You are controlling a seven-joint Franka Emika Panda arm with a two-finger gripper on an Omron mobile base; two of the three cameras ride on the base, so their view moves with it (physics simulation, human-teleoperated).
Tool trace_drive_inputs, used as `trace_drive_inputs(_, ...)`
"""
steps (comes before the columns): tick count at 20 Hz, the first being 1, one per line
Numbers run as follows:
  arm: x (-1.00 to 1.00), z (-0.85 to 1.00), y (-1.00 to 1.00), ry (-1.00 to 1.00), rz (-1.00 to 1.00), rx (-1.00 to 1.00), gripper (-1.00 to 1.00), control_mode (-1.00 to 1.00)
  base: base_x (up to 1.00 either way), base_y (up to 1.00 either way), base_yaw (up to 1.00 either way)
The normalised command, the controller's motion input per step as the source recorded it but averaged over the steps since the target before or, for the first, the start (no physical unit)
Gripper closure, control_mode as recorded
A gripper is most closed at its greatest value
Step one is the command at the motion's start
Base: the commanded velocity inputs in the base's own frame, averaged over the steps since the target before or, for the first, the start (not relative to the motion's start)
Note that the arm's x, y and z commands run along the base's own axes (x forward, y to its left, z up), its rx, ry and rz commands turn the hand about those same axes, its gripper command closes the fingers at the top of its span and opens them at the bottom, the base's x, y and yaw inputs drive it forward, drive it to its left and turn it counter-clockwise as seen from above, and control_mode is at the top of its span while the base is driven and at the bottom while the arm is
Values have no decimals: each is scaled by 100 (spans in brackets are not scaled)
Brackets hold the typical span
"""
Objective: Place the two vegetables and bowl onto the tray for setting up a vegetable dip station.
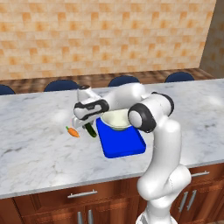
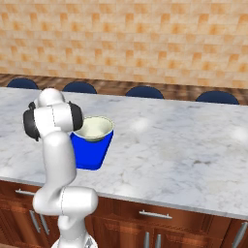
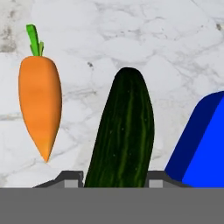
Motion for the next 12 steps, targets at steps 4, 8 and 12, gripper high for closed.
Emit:
trace_drive_inputs(4, -23, 34, -1, 0, 0, 12, 100, -100, 0, 0, 0)
trace_drive_inputs(8, -26, 31, -4, 0, 0, 12, 100, -100, 0, 0, 0)
trace_drive_inputs(12, -32, 31, -12, 0, 0, 13, 100, -100, 0, 0, 0)
